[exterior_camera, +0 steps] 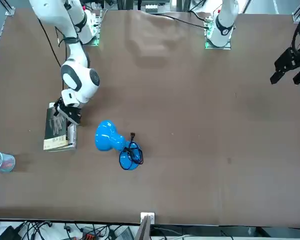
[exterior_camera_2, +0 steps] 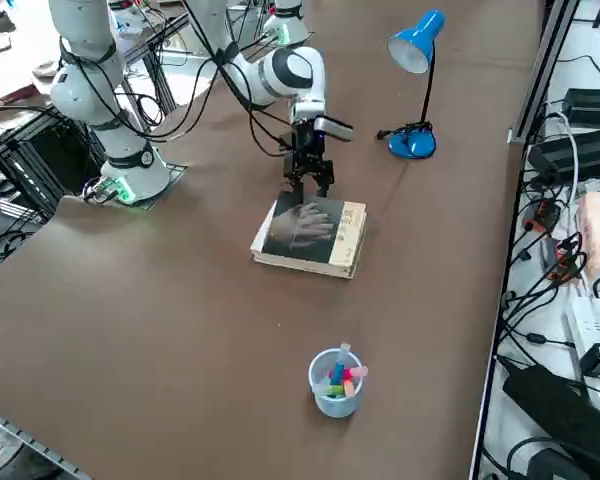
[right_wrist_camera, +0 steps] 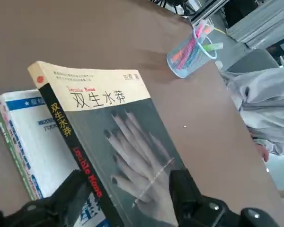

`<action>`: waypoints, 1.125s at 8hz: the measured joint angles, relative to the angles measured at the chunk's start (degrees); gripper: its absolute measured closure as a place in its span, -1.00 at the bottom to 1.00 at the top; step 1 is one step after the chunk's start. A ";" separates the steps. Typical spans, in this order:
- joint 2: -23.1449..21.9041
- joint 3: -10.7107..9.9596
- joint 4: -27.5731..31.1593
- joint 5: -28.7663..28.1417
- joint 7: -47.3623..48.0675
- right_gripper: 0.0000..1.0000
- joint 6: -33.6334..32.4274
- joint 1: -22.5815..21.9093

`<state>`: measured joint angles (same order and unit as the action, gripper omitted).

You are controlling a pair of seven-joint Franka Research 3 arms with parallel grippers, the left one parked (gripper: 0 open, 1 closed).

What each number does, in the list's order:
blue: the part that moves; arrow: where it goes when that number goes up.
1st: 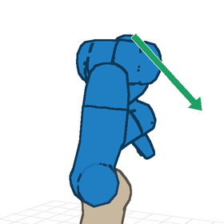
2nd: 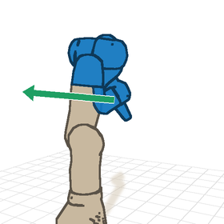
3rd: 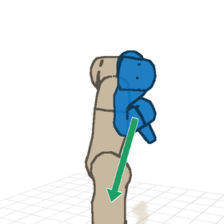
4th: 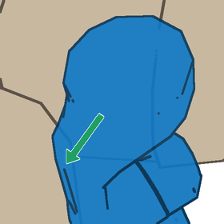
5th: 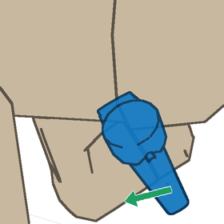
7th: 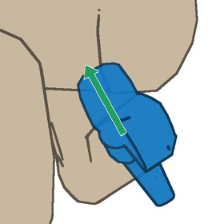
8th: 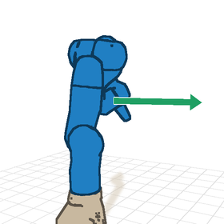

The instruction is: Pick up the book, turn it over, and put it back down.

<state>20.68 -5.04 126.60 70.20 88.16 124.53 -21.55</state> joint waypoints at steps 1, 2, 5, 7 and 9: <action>0.00 0.00 -0.37 -1.02 0.40 -1.00 0.62 0.11; 0.00 0.13 -1.34 -3.10 0.39 -1.00 0.91 0.09; -0.11 2.22 -4.01 -8.94 -0.89 -1.00 1.02 -0.30; -1.51 3.52 -6.33 -17.27 -9.14 -1.00 0.67 -0.53; -5.48 3.26 -8.25 -27.28 -23.91 -1.00 -0.48 -0.10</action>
<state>15.20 -1.79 118.35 42.92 64.25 124.05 -21.65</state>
